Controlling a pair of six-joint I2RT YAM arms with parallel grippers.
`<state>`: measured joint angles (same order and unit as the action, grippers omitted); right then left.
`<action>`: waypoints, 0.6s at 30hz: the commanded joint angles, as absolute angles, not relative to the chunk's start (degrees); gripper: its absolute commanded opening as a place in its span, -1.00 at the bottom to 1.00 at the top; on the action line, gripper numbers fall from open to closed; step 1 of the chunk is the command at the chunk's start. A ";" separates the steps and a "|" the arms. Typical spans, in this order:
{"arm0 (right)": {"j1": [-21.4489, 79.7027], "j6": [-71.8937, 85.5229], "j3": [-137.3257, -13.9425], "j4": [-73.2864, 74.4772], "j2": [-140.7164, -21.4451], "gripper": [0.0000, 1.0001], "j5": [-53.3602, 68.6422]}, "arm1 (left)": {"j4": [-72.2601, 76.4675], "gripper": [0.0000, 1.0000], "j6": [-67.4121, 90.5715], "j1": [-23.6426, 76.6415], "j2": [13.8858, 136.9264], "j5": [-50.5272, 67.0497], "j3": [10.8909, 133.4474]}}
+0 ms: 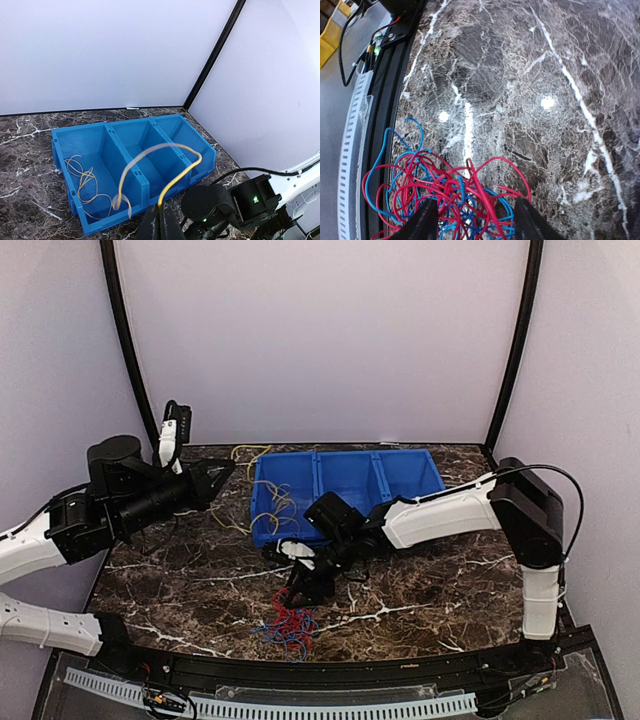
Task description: Untangle the cables
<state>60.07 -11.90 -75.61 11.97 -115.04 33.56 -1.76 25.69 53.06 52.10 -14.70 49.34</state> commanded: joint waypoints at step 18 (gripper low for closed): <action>58.12 -21.89 -66.24 25.52 -111.25 -0.75 26.79 | -17.21 -1.00 17.88 53.12 61.70 -30.84 73.07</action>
<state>59.94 -16.29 -71.94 16.71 -116.36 29.67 -13.63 20.69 53.06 57.78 -27.49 70.08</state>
